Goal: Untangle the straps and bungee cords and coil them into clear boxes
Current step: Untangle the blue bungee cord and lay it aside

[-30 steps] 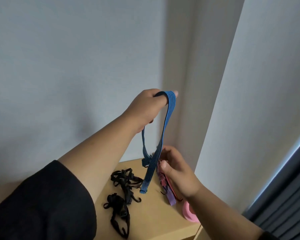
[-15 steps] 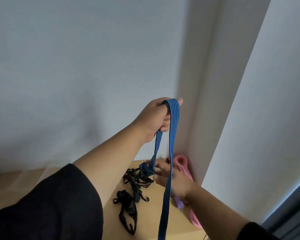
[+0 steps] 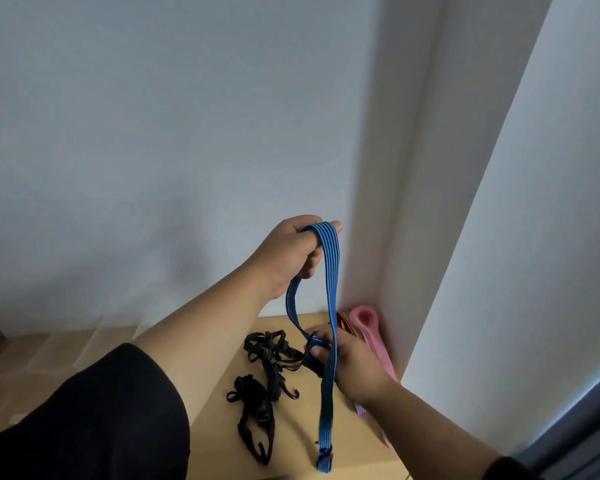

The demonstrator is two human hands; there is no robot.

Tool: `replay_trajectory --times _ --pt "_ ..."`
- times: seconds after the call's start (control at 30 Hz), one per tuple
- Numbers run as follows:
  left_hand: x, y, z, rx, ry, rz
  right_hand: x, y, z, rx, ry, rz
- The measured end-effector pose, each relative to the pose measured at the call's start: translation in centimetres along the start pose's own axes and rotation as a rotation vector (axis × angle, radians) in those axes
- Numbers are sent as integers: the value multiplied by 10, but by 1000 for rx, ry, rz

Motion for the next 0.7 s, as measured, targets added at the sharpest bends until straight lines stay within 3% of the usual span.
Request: replay_trajectory --times 0.37,0.5,0.7 --pt "17 -5 -21 84 105 54 -17 24 -44 -213 389 183" --pt "20 -12 -19 52 85 41 -17 25 -46 -426 351 193" --pt "21 -14 -13 14 63 30 -14 28 -30 -228 170 171"
Point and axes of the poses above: each hand's wrist, its own x-axis towards the middle knuckle, its own y-axis out of the back of the hand, z = x × y, the point moved 10 cm from there along x, towards the middle knuckle, and after that the axes turned 10 degrees about x, right-handed, at the moved point
